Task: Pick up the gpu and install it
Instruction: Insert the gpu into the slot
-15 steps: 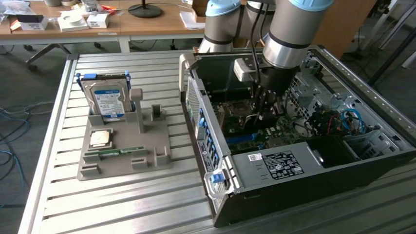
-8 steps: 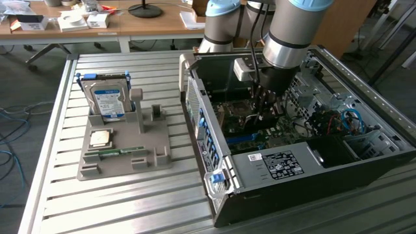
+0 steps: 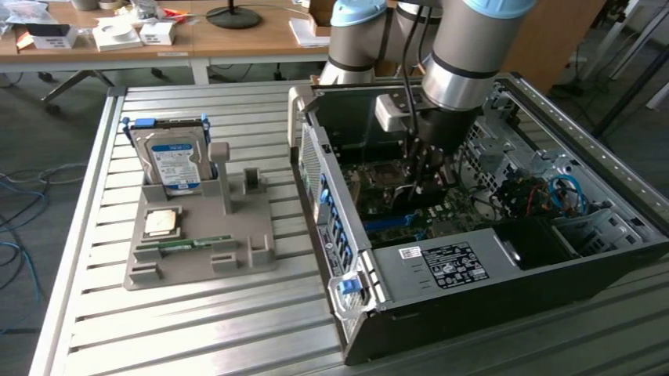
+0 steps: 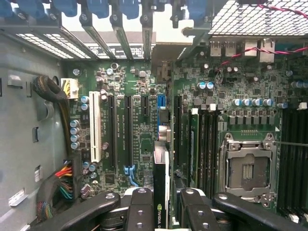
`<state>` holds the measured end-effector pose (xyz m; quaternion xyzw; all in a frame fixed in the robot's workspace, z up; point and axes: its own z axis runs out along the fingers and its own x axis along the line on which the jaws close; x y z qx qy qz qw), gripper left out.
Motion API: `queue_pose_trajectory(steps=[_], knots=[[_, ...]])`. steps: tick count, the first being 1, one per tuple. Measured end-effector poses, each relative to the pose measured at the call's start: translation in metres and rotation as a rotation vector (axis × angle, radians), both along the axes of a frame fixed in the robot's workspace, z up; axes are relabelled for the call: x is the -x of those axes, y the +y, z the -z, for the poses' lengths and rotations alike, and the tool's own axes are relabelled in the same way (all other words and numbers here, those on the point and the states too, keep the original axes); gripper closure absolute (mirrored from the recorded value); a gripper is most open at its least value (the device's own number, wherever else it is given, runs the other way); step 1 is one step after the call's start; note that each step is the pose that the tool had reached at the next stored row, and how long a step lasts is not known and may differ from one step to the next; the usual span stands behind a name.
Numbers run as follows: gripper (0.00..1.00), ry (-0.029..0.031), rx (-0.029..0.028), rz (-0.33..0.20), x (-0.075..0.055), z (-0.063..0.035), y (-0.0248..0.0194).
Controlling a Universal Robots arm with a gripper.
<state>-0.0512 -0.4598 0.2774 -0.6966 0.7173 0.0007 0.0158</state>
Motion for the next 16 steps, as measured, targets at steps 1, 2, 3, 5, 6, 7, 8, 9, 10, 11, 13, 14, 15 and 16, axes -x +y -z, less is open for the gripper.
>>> queue_pose_trajectory(steps=[1,2,3,5,6,7,8,9,10,11,13,14,15,16], knots=[[0.74,-0.0006,0.0000,-0.001,0.0007,0.0000,0.0000],[0.74,-0.0013,0.0001,-0.001,0.0015,0.0000,-0.0001],[0.74,-0.0015,-0.0001,-0.001,0.0018,0.0000,-0.0001],[0.74,-0.0015,0.0000,-0.001,0.0022,0.0000,-0.0001],[0.74,-0.0016,0.0000,-0.001,0.0026,0.0000,-0.0001],[0.74,-0.0016,0.0000,0.000,0.0031,0.0000,-0.0001],[0.74,-0.0016,0.0000,0.000,0.0040,0.0000,-0.0001],[0.74,-0.0017,0.0000,0.000,0.0049,0.0000,-0.0001],[0.74,-0.0018,0.0000,0.001,0.0058,0.0000,-0.0001],[0.74,-0.0018,0.0000,0.002,0.0063,0.0000,-0.0001],[0.74,-0.0018,0.0000,0.003,0.0064,0.0000,-0.0001],[0.74,-0.0019,0.0000,0.003,0.0064,0.0000,-0.0001],[0.74,-0.0019,0.0000,0.003,0.0064,0.0001,-0.0001],[0.74,-0.0019,0.0000,0.003,0.0064,0.0000,-0.0001]])
